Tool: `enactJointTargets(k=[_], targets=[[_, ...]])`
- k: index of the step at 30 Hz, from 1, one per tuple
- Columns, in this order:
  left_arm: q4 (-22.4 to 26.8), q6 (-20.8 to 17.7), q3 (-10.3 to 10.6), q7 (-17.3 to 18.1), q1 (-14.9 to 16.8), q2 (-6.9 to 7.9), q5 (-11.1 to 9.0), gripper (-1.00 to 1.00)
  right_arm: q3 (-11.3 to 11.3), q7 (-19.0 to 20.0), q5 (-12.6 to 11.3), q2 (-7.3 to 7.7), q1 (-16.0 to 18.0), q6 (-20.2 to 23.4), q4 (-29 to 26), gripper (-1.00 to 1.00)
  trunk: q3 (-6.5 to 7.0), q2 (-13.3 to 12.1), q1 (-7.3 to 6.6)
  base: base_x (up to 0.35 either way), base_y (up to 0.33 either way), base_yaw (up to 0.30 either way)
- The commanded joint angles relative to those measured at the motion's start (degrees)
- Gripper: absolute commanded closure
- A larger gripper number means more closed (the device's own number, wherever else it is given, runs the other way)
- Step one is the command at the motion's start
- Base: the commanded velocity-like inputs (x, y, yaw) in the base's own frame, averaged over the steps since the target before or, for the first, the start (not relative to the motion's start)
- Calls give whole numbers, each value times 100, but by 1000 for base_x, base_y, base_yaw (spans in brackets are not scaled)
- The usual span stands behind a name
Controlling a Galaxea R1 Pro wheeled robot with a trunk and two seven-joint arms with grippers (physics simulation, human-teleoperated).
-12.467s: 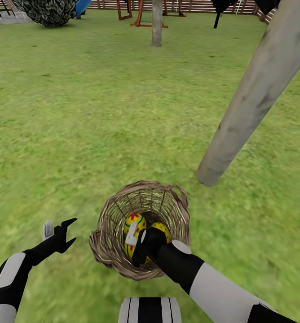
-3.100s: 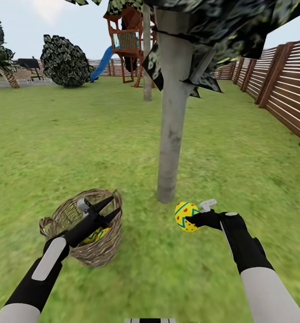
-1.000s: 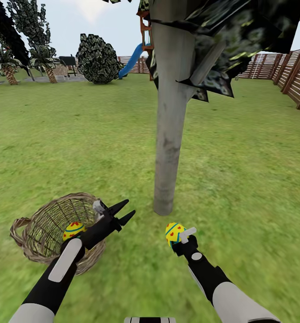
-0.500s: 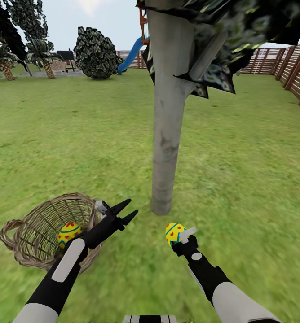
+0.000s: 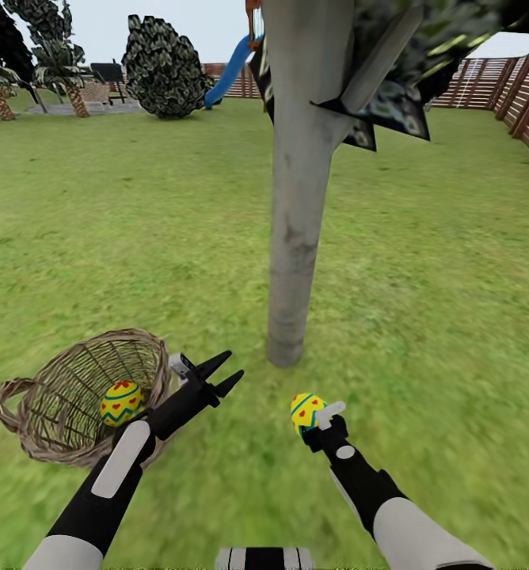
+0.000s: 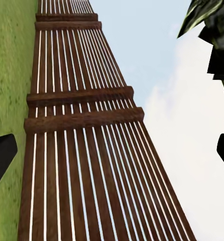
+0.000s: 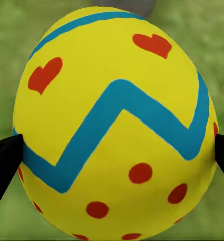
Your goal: Take the three Easter eggs out of the wicker basket on the lawn in the garden, then place them on the lawn next to a single tree (choose any tree) so that all three eggs are next to the same tree and none are left in the basket.
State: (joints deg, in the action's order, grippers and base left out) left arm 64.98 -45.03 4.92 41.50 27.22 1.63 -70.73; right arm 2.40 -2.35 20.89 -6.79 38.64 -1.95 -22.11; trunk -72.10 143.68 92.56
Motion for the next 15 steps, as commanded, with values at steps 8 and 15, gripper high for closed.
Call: enactJointTargets(k=[8,15], targets=[[6,-32,93,-2,3,4,-47,-100,14,-644,-207,-321,35,37,4,100,-182,12,19,0,0,0],[6,-32,167,-2,3,-10,-47,-100,14,-995,-339,-321,166,36,8,100,-337,22,37,0,0,0]])
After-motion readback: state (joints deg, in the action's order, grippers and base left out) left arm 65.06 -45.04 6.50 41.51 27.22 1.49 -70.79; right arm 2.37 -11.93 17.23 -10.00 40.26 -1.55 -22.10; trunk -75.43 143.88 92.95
